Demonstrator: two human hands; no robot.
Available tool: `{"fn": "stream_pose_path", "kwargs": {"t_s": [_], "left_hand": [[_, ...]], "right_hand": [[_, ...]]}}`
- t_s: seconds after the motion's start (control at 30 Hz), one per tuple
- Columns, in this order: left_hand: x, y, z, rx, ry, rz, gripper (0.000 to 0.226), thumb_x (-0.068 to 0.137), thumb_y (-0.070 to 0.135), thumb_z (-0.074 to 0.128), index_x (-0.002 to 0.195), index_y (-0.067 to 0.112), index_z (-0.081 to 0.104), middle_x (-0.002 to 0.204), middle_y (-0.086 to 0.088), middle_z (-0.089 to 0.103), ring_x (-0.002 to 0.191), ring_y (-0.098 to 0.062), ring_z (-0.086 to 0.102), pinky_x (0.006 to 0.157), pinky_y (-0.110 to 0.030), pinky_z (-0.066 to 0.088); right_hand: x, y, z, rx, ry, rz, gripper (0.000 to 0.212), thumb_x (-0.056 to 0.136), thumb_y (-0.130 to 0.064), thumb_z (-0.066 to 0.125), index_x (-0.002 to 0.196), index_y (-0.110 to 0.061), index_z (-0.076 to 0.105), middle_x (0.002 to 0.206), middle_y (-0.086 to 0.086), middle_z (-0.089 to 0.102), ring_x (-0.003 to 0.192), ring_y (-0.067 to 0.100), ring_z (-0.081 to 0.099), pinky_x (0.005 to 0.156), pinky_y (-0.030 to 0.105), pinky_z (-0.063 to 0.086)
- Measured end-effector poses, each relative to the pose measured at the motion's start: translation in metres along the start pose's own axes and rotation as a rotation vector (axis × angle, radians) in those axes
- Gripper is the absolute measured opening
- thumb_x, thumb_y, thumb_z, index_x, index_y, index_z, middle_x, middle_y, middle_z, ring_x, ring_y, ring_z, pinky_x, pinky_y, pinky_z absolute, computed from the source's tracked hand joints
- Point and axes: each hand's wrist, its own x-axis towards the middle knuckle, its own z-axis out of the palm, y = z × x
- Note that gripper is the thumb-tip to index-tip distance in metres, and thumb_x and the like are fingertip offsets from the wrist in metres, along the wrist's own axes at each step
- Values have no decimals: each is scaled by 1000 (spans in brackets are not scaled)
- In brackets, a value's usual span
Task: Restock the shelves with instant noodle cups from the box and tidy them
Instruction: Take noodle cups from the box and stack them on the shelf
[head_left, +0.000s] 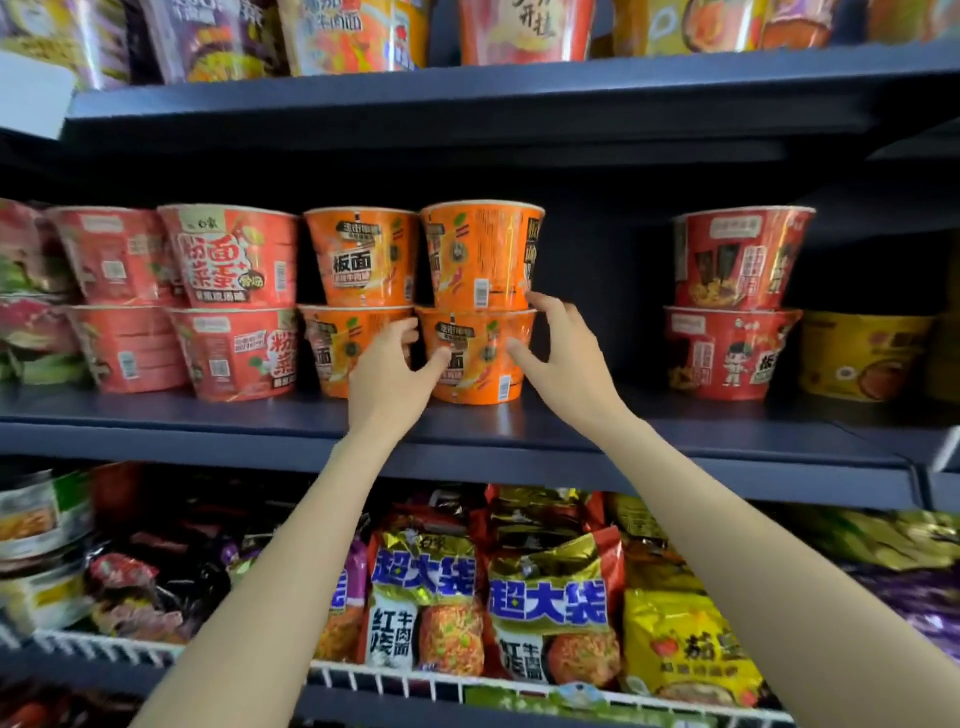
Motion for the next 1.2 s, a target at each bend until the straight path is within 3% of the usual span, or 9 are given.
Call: {"fn": "stream_pose_path", "kwargs": {"t_s": [0.17,0.23,0.33,0.43,0.67,0.8,0.93,1.07,1.2], "left_hand": [[-98,27,-17,-122,145,293,22,89,33,56,109,25,62,81,19,62,94,-7,55,82,-8,33],[-140,30,-14,-113,184,440,20,89,27,55,103,17,66,73,15,60,79,-8,56,82,-14,38],[-207,24,-3,-93,176,590,16,88,16,56,95,8,69,64,4,59,61,-9,51,61,-23,44],[-283,13,8,-115,2,573,17,89,16,56,92,8,70,62,3,59,60,-2,47,54,-20,44],[-471,-43,40,171,-885,71,34,80,43,49,107,28,64,92,13,66,87,-8,61,71,-24,46],[-564,-88,68,281,-1200,-282,23,84,33,60,107,32,63,90,18,65,85,-4,61,77,-27,49],[-642,-127,112,172,-1192,-622,19,86,12,62,104,18,65,86,7,62,75,-8,56,68,-13,42],[-717,-182,173,95,-1129,-937,27,86,-4,59,112,-10,56,83,-5,55,67,0,44,62,-2,36],[-779,-248,237,78,-1082,-1084,33,87,-1,60,118,-9,53,83,-2,53,72,-10,47,63,-2,37]], "right_hand": [[-93,-10,-26,-93,159,-204,42,93,-23,53,134,-16,46,118,-1,59,108,13,54,89,25,43],[-140,-9,-32,-136,215,-259,35,92,-19,51,127,-13,50,104,1,63,96,15,58,81,24,43],[-222,0,-40,-189,192,-289,21,93,-11,50,112,-7,58,93,5,66,85,20,59,75,27,45],[-313,12,-52,-216,36,-232,18,94,-10,49,104,-4,64,95,8,67,84,23,61,72,29,47],[-525,58,-64,-215,-327,263,22,86,-17,48,93,-12,68,81,3,67,72,22,62,55,32,48],[-632,98,-57,-207,-587,595,19,79,-17,56,93,-16,68,83,6,69,68,30,67,48,31,51],[-712,149,-29,-209,-876,812,28,84,-10,58,111,-17,64,106,6,67,93,32,64,71,40,53],[-774,203,14,-210,-947,874,32,89,-13,55,120,-18,59,115,6,62,102,30,59,78,38,50],[-832,251,62,-233,-1009,968,40,91,-12,49,130,-17,53,121,7,57,108,30,56,84,37,48]]}}
